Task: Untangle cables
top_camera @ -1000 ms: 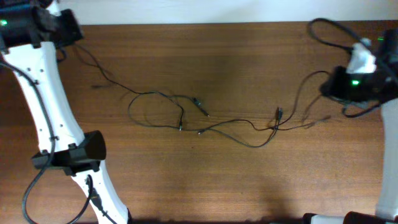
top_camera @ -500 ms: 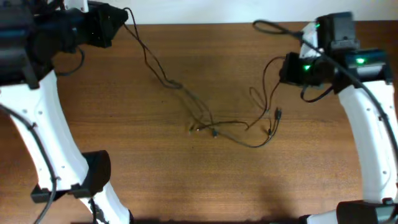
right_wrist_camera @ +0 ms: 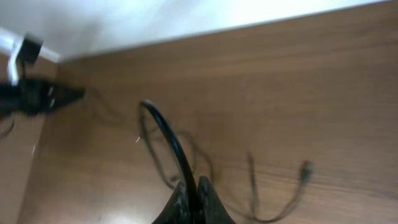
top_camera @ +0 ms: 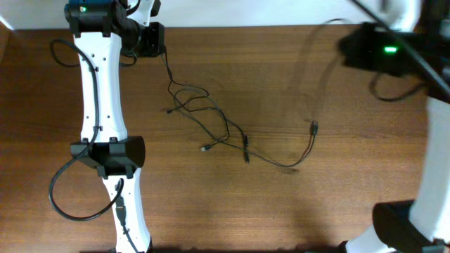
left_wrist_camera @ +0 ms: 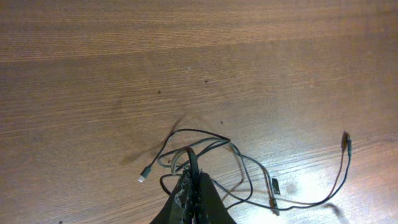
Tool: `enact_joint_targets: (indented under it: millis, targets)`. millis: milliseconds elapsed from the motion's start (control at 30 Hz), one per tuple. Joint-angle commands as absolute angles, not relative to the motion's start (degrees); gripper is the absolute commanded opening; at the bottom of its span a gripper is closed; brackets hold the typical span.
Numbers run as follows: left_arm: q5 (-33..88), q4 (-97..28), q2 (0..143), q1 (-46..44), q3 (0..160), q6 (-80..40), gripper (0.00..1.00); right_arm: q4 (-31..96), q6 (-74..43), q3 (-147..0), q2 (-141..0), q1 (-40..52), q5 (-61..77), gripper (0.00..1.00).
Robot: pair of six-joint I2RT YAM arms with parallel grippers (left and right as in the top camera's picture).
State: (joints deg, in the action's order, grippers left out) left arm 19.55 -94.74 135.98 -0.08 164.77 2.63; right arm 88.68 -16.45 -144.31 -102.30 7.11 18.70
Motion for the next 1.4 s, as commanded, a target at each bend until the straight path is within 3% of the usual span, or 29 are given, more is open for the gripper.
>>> enact_joint_targets:
  millis: [0,33,67,133,167,233,300,333,433,533,600,633,800,967,1000,1133,1167,1200,1267,1367]
  targets:
    - [20.1,-94.4,136.4,0.2,165.0,3.5,0.14,88.3,-16.4,-144.3,-106.6,15.6,19.0,0.04]
    - [20.1,-94.4,136.4,0.2,165.0,3.5,0.27,88.3,-16.6,-144.3,-108.0,17.2,19.0,0.04]
    - [20.1,-94.4,136.4,0.2,165.0,3.5,0.51,88.6,-17.0,-144.3,-109.9,18.4,18.6,0.04]
    - [20.0,-94.4,136.4,0.2,165.0,3.6,0.91,89.6,-17.0,-144.3,-112.8,18.7,18.7,0.04]
    - [18.9,-94.3,136.4,0.2,165.0,3.6,0.99,90.3,-17.0,-144.3,-113.9,18.8,18.7,0.04]
    - [22.3,-94.2,136.3,-0.1,165.2,6.3,1.0,90.2,-17.0,-144.3,-114.7,18.9,18.9,0.04]
    - [45.3,-95.5,136.3,-0.4,165.2,22.6,1.0,90.2,-16.8,-144.3,-114.7,18.9,18.9,0.04]
    - [50.3,-94.8,136.3,-0.4,165.2,25.4,0.99,90.3,-16.8,-144.3,-114.7,18.9,18.9,0.04]
    - [54.2,-96.1,136.3,-1.7,165.2,30.4,1.0,90.2,-16.8,-144.3,-114.7,18.9,18.9,0.04]
    - [57.0,-96.7,136.3,-8.9,164.7,37.9,1.0,90.3,-16.8,-144.3,-114.7,18.9,18.9,0.04]
    - [52.2,-94.0,137.0,-13.4,164.7,38.8,0.96,90.3,-16.8,-144.3,-114.7,18.9,19.4,0.04]
    - [48.6,-92.1,138.2,-15.5,164.7,36.7,0.99,90.3,-16.7,-144.3,-114.7,18.9,20.4,0.04]
    - [45.5,-89.9,144.2,-17.8,164.7,33.6,0.72,91.4,-15.5,-144.3,-114.7,18.9,20.9,0.04]
    - [44.8,-90.2,144.6,-17.6,165.6,29.5,0.05,91.3,-15.0,-144.3,-114.7,18.7,21.0,0.04]
    - [46.1,-90.2,144.6,-17.4,166.3,29.5,0.0,91.3,-15.0,-144.3,-114.7,18.7,21.0,0.04]
    - [51.9,-90.3,142.2,-15.4,174.0,24.8,0.0,91.3,-15.0,-144.3,-114.7,18.7,20.5,0.05]
    - [51.8,-90.3,141.4,-14.7,175.9,22.8,0.0,91.3,-15.0,-144.3,-114.7,18.7,20.3,0.3]
    - [51.2,-90.0,139.8,-12.6,179.8,18.7,0.0,91.3,-14.8,-144.3,-114.7,18.7,20.0,0.7]
    - [51.1,-87.6,136.0,-9.0,179.9,14.8,0.0,91.6,-14.8,-144.3,-114.7,18.7,17.9,0.99]
    - [49.7,-83.1,127.3,2.3,179.9,9.2,0.0,92.4,-14.8,-144.3,-114.7,18.7,15.8,0.99]
